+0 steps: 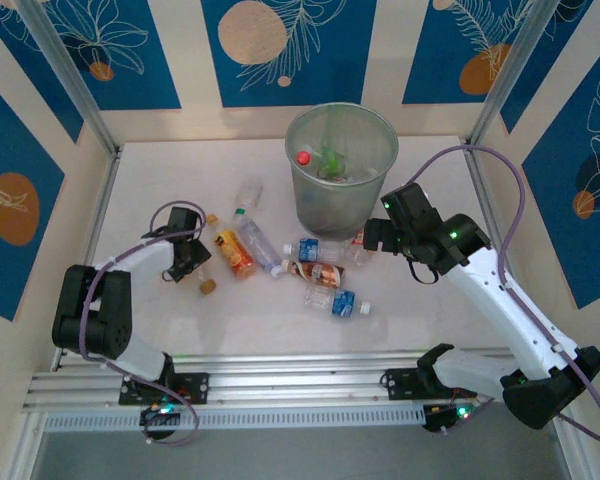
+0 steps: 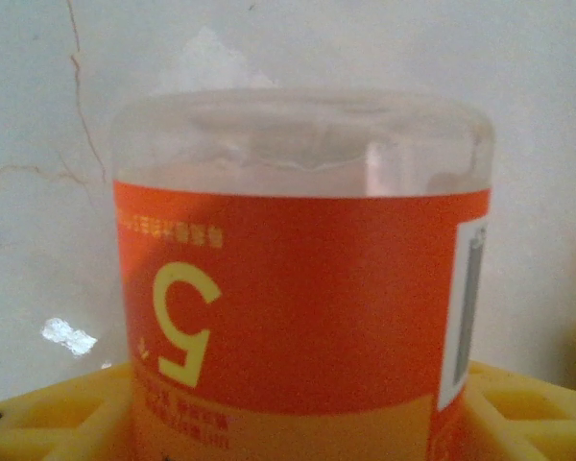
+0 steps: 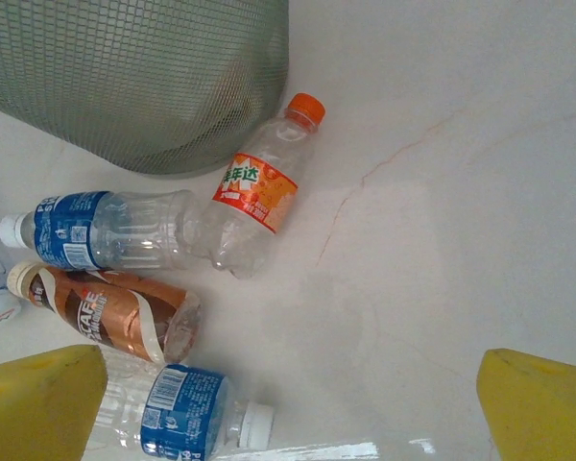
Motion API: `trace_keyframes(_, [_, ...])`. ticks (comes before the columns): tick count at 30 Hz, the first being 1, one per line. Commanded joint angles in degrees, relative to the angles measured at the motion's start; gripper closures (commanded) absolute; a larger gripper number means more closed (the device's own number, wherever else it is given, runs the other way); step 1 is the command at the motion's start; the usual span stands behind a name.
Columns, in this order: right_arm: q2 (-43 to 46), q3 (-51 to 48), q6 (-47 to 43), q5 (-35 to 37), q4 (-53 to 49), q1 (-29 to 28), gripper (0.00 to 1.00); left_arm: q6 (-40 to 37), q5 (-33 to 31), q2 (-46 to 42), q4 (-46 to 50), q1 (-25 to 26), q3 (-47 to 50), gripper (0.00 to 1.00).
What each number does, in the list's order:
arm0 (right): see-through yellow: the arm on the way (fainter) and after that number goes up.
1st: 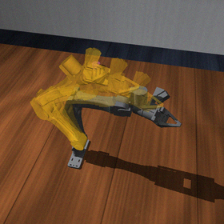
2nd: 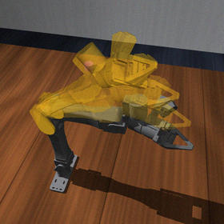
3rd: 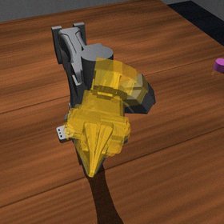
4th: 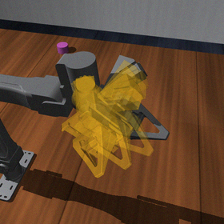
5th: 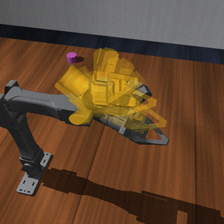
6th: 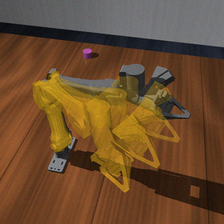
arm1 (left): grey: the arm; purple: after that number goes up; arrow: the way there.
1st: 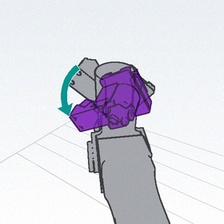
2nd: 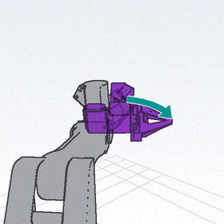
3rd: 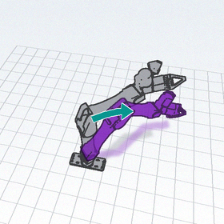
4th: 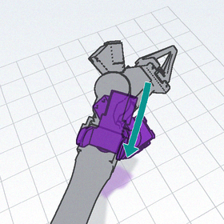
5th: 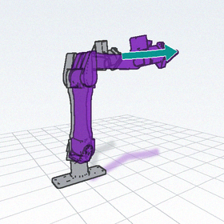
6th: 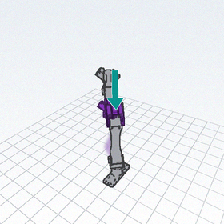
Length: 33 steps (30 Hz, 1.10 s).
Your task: Put the plastic bottles in the bin
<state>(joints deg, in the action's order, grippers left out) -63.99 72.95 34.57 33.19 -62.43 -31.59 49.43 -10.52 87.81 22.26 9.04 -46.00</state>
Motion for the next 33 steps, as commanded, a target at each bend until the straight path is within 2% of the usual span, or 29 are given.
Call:
trace_keyframes(1, [0.9,0.7,1.7,1.7,-0.5,0.3,0.01,-0.4,-0.5,-2.3,1.5,-0.9,-0.8,0.38])
trace_keyframes(10, [2.8,-0.6,2.6,2.3,0.9,0.4,0.01,-2.4,-1.5,-10.1,4.5,-0.8,-1.9,0.48])
trace_keyframes(20, [4.0,-2.0,3.7,3.0,1.7,0.5,0.01,-6.1,1.9,-17.2,6.5,0.2,-7.8,0.5])
trace_keyframes(23, [4.1,-3.0,4.2,3.2,2.2,0.6,0.01,-8.1,2.1,-19.0,6.2,2.7,-12.4,0.51])
trace_keyframes(26, [4.1,-3.6,4.7,3.2,2.7,0.6,0.01,-9.9,1.0,-18.5,5.6,7.5,-18.7,0.52])
trace_keyframes(33, [4.7,-4.8,5.2,3.4,2.9,0.7,0.01,-19.4,0.2,-10.1,1.4,17.7,-38.8,0.52])
